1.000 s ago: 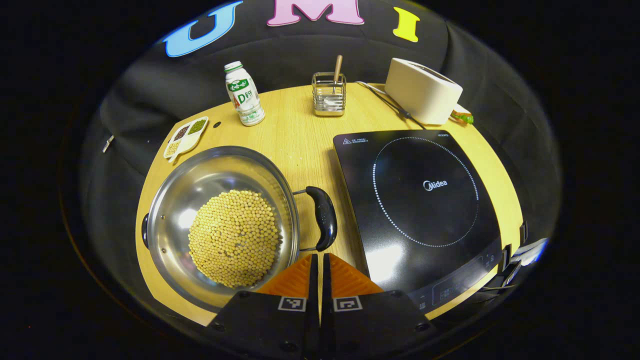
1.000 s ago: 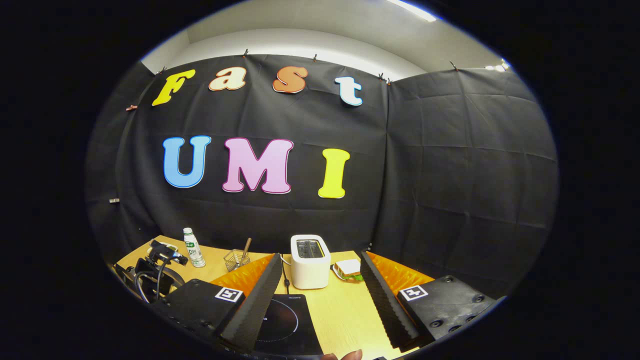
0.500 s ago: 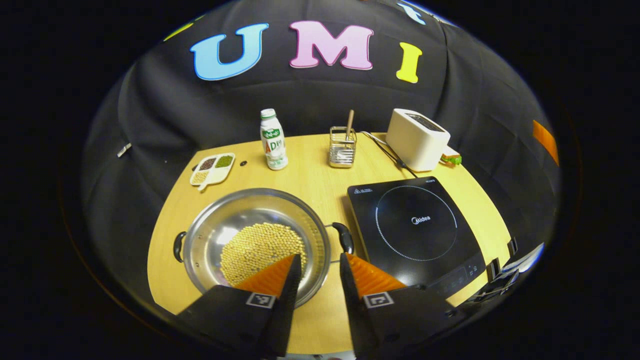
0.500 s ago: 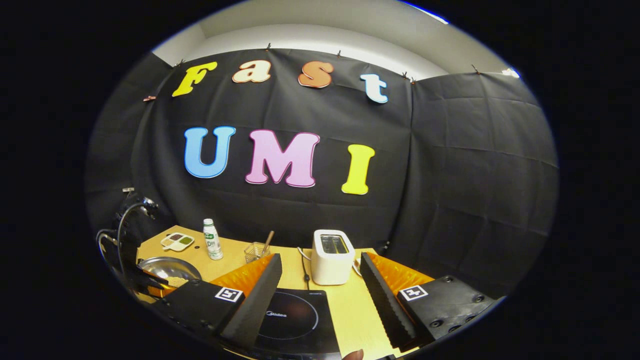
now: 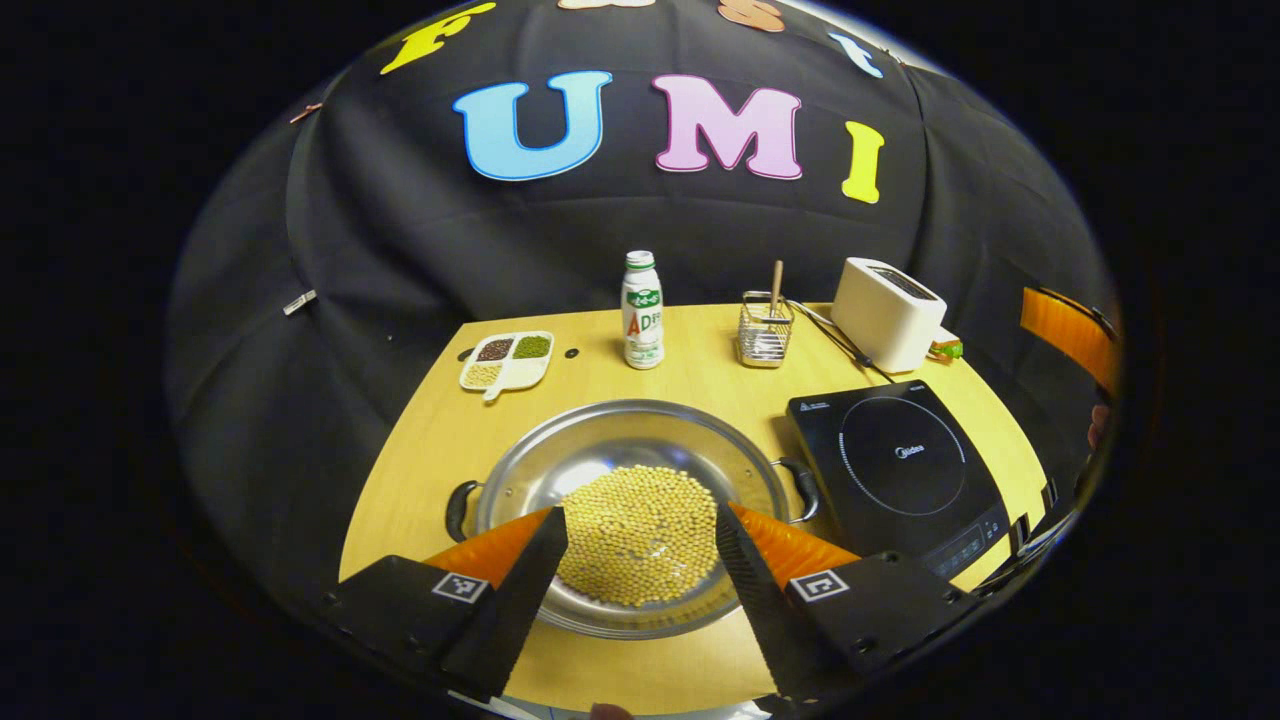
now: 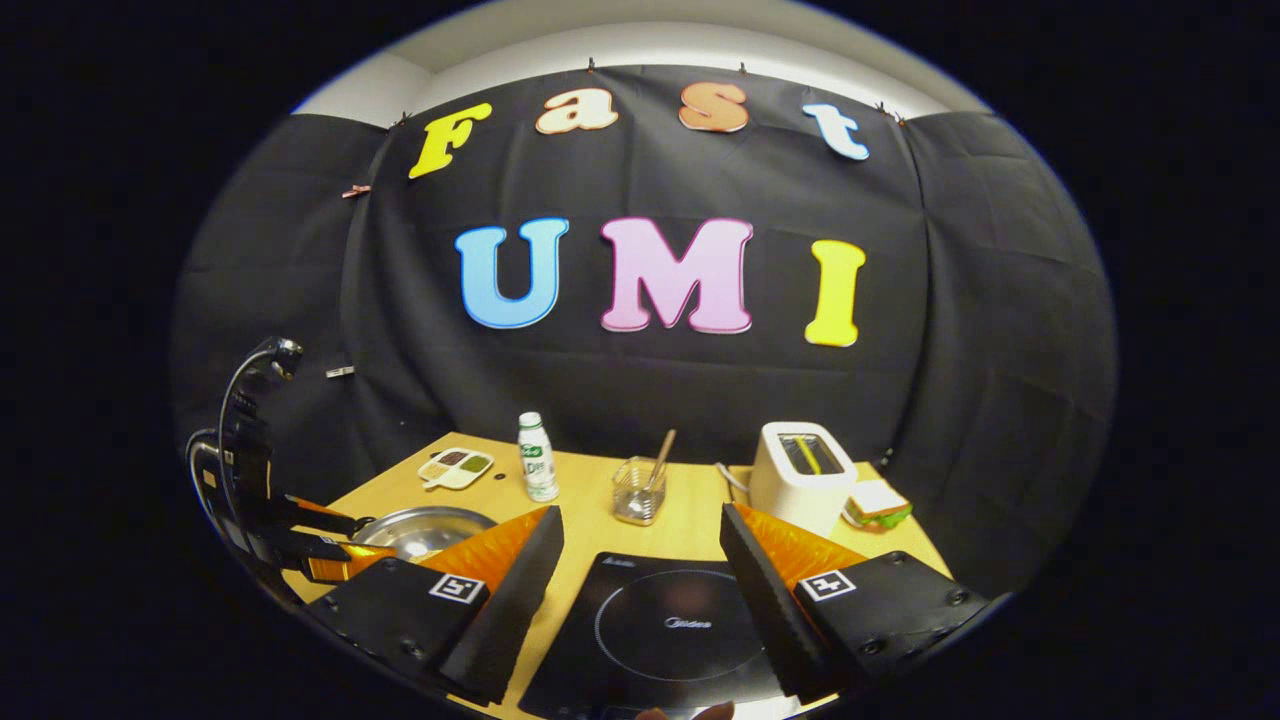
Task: First push the handle of the pot to place it horizontally, then grasp the pot with both hands and set it on the induction cooktop.
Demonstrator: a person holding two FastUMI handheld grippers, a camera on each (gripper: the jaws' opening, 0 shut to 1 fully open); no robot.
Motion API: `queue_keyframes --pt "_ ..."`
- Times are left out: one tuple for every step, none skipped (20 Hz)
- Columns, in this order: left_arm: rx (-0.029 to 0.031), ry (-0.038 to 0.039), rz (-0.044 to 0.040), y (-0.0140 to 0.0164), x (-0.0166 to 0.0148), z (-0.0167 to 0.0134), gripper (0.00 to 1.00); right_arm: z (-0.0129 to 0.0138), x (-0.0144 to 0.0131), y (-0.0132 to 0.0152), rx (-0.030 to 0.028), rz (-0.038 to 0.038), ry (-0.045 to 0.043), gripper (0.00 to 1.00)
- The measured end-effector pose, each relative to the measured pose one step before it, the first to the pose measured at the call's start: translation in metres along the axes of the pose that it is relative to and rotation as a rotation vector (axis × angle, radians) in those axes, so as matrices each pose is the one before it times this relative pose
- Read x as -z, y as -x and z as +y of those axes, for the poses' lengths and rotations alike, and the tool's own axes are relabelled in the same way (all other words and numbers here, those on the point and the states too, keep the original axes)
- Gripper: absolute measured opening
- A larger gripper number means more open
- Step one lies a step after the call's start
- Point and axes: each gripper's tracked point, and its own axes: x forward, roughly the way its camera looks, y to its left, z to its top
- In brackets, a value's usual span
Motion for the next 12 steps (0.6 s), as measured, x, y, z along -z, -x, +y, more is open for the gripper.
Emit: queue_keyframes --pt "0.00482 0.00667 -0.00156 0.00028 0.00108 0.00857 0.94 0.00728 0.00675 -0.00488 -0.01174 0.02226 -0.01034 0.98" --pt "-0.00173 0.00425 -0.00175 -0.00152 0.00230 0.01071 0.94 0.00803 0.00678 -0.00476 -0.01028 0.02122 -0.00574 0.98" --pt "-0.00478 0.00245 -0.00325 -0.00085 0.00054 0.01083 0.94 0.00847 0.00790 -0.00570 -0.01428 0.02163 -0.00539 0.98" --pt "-0.00269 0.00468 -0.00516 -0.00119 0.00045 0.01113 0.94 0.00875 0.00742 -0.00545 -0.01378 0.02147 -0.00355 0.98" --pt "-0.00448 0.00408 -0.00345 -0.00152 -0.00022 0.01020 0.94 0.00691 0.00811 -0.00564 -0.01336 0.02388 -0.00566 0.98" --pt "-0.00562 0.00047 -0.00002 -0.00139 0.00123 0.01103 0.94 0.00667 0.00768 -0.00504 -0.01270 0.02432 -0.00740 0.98" --pt "-0.00808 -0.00048 -0.00109 -0.00223 0.00129 0.01104 0.94 0.00538 0.00879 -0.00538 -0.00937 0.02535 -0.00866 0.98" --pt "-0.00892 -0.00237 0.00595 -0.00258 0.00369 0.01028 0.94 0.00494 0.00742 -0.00578 -0.00581 0.02368 -0.00776 0.98" --pt "-0.01397 -0.00207 0.00151 -0.00436 0.00221 0.01276 0.94 0.00345 0.00850 -0.00611 -0.00194 0.02467 -0.00454 0.98" --pt "-0.01751 0.00162 0.00963 -0.00520 0.00332 0.01188 0.94 0.00199 0.00813 -0.00682 0.00388 0.02787 0.00085 0.98" --pt "-0.01643 0.00443 0.01519 -0.00499 0.00480 0.01143 0.94 0.00228 0.00851 -0.00530 0.00013 0.02845 0.00249 0.98" --pt "-0.01249 0.00445 0.00964 -0.00572 0.00459 0.00733 0.94 0.00261 0.00670 -0.00560 -0.00002 0.02372 -0.00025 0.97"
